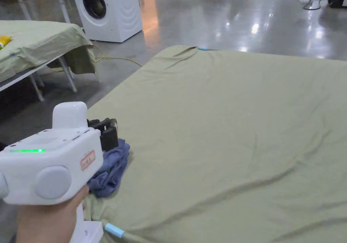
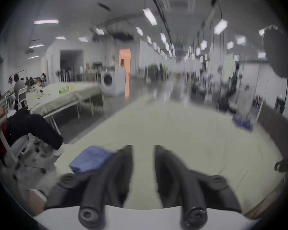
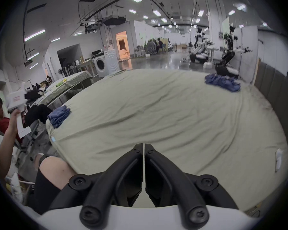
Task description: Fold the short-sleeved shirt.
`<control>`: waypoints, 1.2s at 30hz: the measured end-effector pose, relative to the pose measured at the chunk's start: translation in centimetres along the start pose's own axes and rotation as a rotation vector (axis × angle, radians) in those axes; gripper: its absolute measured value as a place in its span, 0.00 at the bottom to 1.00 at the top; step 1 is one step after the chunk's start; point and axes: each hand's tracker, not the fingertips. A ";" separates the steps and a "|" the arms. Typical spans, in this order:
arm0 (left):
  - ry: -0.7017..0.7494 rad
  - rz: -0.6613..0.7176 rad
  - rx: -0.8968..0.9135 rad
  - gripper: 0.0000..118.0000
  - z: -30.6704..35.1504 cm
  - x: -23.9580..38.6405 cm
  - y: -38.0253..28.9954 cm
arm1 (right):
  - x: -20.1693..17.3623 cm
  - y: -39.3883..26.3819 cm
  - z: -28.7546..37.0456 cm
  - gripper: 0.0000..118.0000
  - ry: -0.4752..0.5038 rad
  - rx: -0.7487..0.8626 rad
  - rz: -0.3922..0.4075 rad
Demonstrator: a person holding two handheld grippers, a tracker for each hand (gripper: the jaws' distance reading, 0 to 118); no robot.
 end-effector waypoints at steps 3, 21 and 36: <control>-0.112 0.103 0.109 0.03 3.8 5.9 -0.1 | -0.1 0.8 2.0 0.04 -0.078 0.134 -0.005; -0.373 -0.232 0.260 0.00 7.6 28.2 -2.6 | 0.0 0.2 6.7 0.04 -0.523 0.478 0.139; -0.408 -0.201 0.214 0.00 8.1 27.9 -3.5 | -0.7 -2.6 5.6 0.04 -0.534 0.476 0.092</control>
